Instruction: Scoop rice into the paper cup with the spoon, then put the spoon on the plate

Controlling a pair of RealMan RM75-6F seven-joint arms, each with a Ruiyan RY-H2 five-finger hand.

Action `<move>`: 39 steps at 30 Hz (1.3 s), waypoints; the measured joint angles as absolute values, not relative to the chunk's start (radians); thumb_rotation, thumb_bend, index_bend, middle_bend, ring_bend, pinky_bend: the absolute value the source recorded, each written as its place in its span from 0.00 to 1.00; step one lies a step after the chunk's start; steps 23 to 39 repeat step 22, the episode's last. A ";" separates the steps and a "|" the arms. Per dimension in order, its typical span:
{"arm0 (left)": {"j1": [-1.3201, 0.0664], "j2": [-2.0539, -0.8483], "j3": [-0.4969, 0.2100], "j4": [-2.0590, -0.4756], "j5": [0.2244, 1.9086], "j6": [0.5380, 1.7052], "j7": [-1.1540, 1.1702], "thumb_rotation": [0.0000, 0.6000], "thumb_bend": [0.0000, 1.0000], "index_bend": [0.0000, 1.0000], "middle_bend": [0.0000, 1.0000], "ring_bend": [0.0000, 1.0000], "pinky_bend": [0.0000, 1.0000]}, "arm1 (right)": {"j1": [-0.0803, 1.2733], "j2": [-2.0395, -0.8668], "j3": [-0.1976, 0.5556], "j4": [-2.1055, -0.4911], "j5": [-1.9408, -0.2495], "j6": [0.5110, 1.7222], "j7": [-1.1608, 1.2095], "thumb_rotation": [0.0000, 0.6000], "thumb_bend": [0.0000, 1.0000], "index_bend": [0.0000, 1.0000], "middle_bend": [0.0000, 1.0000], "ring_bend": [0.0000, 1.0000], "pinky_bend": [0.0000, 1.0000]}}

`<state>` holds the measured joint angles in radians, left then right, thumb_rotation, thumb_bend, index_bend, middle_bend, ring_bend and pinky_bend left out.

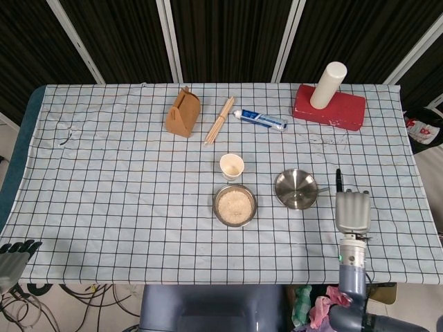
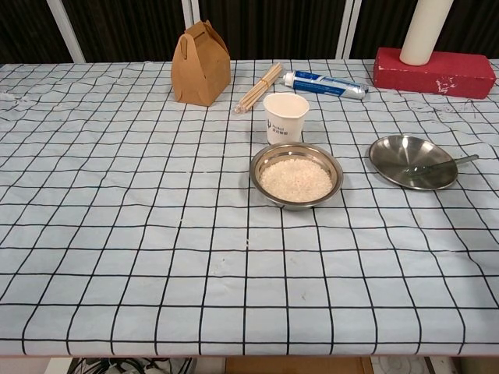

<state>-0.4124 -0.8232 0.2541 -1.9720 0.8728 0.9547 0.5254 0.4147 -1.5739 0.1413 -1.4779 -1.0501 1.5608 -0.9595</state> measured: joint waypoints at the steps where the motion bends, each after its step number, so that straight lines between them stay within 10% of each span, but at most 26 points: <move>1: -0.411 -0.825 0.254 -1.971 0.873 0.957 0.526 1.00 0.08 0.00 0.00 0.00 0.00 | 0.394 -1.541 0.127 -1.503 -1.069 1.571 -0.923 1.00 0.21 0.00 0.06 0.15 0.22; 5: -0.407 -0.832 0.254 -1.968 0.871 0.970 0.535 1.00 0.08 0.00 0.00 0.00 0.00 | 0.327 -1.423 0.069 -1.586 -1.130 1.590 -0.777 1.00 0.13 0.00 0.00 0.00 0.19; 16: -0.375 -0.857 0.227 -1.956 0.943 1.042 0.491 1.00 0.06 0.00 0.00 0.00 0.00 | 0.149 -1.194 -0.113 -1.681 -1.440 1.684 -0.379 1.00 0.10 0.00 0.00 0.00 0.19; 22: -0.311 -0.908 0.190 -1.895 1.172 1.199 0.351 1.00 0.05 0.00 0.00 0.00 0.00 | 0.120 -1.188 -0.113 -1.632 -1.497 1.704 -0.283 1.00 0.10 0.00 0.00 0.00 0.19; 39: -0.311 -0.908 0.190 -1.895 1.172 1.199 0.351 1.00 0.05 0.00 0.00 0.00 0.00 | 0.120 -1.188 -0.113 -1.632 -1.497 1.704 -0.283 1.00 0.10 0.00 0.00 0.00 0.19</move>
